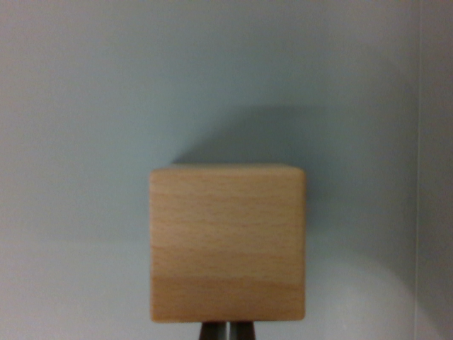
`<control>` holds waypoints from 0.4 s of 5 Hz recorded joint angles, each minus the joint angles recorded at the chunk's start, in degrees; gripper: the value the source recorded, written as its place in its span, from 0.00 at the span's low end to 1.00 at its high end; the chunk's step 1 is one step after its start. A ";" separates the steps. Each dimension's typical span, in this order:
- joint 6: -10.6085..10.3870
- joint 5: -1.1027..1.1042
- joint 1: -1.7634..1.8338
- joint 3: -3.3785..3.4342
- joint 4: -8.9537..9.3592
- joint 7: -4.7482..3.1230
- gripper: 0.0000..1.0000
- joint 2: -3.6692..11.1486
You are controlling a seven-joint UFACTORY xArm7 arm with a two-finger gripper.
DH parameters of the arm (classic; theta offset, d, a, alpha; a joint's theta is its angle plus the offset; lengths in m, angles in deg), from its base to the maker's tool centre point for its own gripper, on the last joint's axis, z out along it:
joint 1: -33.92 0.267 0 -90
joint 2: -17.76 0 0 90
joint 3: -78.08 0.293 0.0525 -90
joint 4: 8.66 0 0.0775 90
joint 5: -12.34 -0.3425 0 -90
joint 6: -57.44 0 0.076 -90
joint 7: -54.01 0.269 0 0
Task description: Push wooden cube
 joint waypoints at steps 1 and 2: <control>1.01 -0.21 0.11 0.23 -2.76 0.28 1.00 1.76; 1.01 -0.21 0.11 0.23 -2.76 0.28 1.00 1.76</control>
